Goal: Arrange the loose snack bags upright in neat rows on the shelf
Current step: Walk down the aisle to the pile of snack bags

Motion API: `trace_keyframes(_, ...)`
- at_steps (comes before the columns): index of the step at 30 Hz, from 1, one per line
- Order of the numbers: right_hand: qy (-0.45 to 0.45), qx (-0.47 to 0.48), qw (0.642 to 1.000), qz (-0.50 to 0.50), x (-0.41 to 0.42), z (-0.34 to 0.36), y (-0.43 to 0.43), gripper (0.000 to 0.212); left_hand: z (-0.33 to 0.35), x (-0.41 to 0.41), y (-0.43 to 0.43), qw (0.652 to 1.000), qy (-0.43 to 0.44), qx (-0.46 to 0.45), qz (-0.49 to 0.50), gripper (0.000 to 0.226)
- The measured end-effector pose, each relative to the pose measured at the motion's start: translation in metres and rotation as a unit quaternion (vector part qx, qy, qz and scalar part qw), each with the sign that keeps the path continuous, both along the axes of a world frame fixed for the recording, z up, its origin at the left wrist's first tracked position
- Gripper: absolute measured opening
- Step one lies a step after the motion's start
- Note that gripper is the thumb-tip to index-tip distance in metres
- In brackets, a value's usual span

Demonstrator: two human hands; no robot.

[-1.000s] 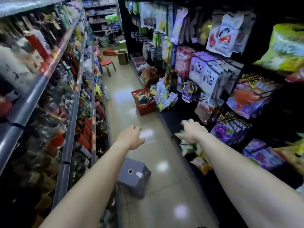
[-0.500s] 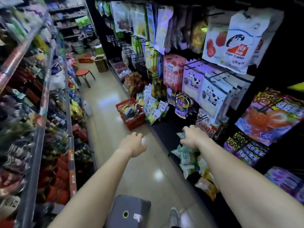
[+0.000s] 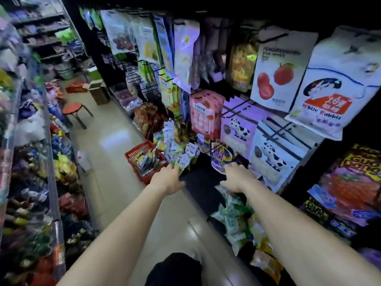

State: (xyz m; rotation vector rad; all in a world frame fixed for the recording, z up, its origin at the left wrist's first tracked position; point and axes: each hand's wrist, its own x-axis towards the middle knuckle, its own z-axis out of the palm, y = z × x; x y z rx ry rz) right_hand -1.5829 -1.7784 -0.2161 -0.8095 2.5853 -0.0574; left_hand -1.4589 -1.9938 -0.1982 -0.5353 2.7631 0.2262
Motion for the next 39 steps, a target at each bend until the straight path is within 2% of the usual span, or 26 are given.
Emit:
trace_keyframes(3,0.007,0.002,0.999,-0.037,-0.023,-0.006,-0.007,0.056,-0.009,-0.049,-0.018,0.999,0.001,0.005,-0.042,0.059)
trace_keyframes(6,-0.008,-0.003,0.995,-0.102,-0.043,-0.012,-0.011,0.061,-0.017,-0.103,-0.029,0.993,-0.015,-0.002,-0.115,0.062)
trace_keyframes(11,-0.014,-0.030,0.968,-0.248,-0.055,-0.018,-0.011,0.067,-0.035,-0.170,-0.035,0.959,-0.035,0.003,-0.282,0.066)
trace_keyframes(16,-0.023,-0.040,0.920,-0.390,-0.021,-0.014,0.001,0.071,-0.052,-0.189,-0.025,0.896,-0.089,0.008,-0.436,0.074)
trace_keyframes(21,-0.033,-0.034,0.844,-0.534,0.050,-0.005,0.039,0.070,-0.062,-0.188,0.027,0.821,-0.097,0.005,-0.563,0.069)
trace_keyframes(26,-0.042,0.011,0.764,-0.643,0.139,-0.005,0.092,0.068,-0.072,-0.153,0.105,0.753,-0.112,0.027,-0.648,0.071)
trace_keyframes(30,-0.056,0.019,0.729,-0.682,0.202,-0.019,0.143,0.072,-0.079,-0.111,0.177,0.713,-0.130,0.028,-0.688,0.067)
trace_keyframes(33,-0.076,0.025,0.724,-0.685,0.236,-0.032,0.188,0.074,-0.090,-0.079,0.230,0.715,-0.129,0.037,-0.687,0.062)
trace_keyframes(36,-0.076,0.026,0.729,-0.680,0.257,-0.047,0.236,0.071,-0.103,-0.053,0.279,0.740,-0.134,0.059,-0.657,0.052)
trace_keyframes(39,-0.093,0.012,0.741,-0.665,0.269,-0.066,0.274,0.069,-0.122,-0.033,0.313,0.764,-0.163,0.076,-0.619,0.058)
